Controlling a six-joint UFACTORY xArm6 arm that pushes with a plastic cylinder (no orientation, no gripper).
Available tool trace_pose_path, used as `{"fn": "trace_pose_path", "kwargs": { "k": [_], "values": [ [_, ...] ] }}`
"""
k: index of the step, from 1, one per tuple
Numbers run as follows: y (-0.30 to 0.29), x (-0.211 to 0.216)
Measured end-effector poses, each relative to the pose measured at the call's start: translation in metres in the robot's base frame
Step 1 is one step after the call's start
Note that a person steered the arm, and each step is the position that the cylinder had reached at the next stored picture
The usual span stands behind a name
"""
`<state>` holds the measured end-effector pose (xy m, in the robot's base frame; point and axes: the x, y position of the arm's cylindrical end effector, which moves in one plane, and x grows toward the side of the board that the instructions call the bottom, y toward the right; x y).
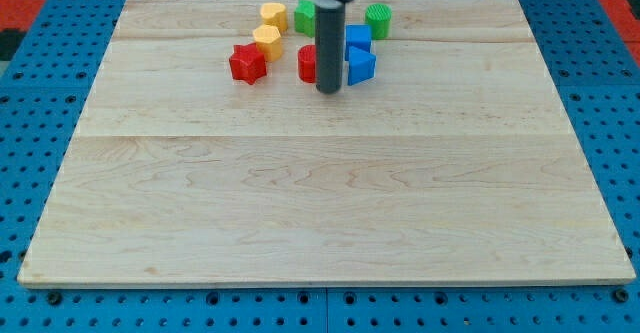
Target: Move the blue triangle right to the blue cube
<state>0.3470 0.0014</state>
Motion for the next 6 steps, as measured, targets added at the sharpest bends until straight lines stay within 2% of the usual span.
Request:
{"fn": "trace_pose_path", "kwargs": {
  "k": [1,4,5,6],
  "values": [
    [0.001,-0.007],
    [0.053,-0.008],
    [0.08,-0.021],
    [0.068,-0.04]
  ]
}}
